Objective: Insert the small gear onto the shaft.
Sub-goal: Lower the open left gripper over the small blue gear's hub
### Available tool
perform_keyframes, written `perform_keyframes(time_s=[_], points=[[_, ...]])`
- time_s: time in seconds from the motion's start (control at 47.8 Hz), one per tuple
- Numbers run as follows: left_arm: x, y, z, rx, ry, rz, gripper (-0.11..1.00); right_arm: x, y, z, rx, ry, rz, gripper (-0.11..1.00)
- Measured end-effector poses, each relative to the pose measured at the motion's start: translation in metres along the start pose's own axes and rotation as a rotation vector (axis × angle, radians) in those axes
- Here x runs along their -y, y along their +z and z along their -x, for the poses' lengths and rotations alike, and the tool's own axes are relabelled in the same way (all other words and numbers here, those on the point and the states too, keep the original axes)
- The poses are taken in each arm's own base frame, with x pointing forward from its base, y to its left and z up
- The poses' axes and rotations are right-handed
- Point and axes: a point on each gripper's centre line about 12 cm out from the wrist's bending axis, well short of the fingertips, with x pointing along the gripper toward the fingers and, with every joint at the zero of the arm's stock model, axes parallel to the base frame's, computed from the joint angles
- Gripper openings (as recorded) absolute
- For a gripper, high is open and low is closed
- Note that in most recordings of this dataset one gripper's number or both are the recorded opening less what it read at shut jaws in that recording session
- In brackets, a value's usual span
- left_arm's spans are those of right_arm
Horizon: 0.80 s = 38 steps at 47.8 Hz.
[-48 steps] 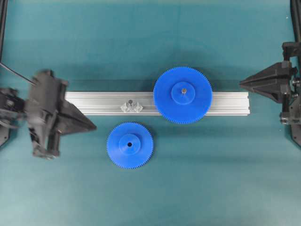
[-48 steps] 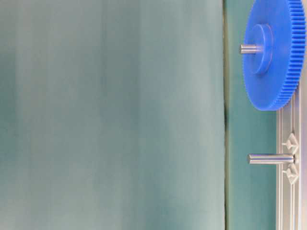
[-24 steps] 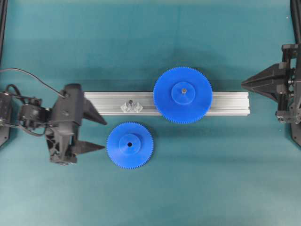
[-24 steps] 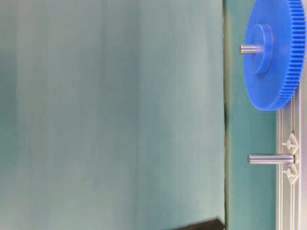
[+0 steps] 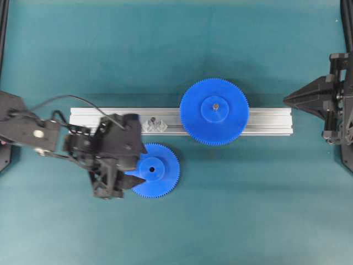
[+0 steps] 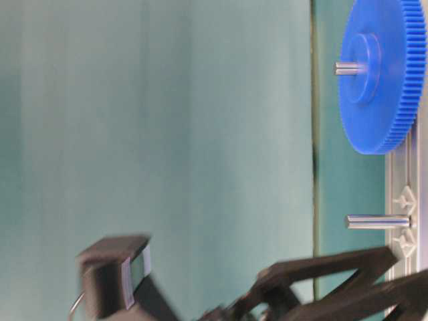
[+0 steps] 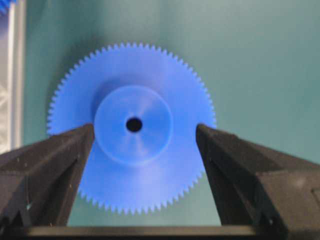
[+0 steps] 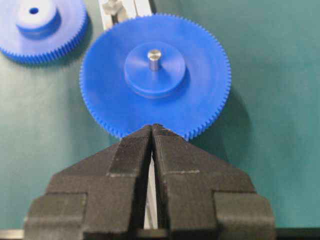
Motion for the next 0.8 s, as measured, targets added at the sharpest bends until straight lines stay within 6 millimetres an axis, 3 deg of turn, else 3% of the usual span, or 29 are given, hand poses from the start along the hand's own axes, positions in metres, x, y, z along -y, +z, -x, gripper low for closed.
perform_keyframes(time_s=[0.209, 0.795], points=[[0.000, -0.001, -0.017, -0.061, 0.007, -0.004, 0.87, 0.000, 0.000, 0.000, 0.000, 0.000, 0.000, 0.11], [-0.001, -0.003, -0.040, -0.230, 0.029, -0.014, 0.92, 0.000, -0.002, 0.000, -0.002, 0.000, -0.002, 0.11]])
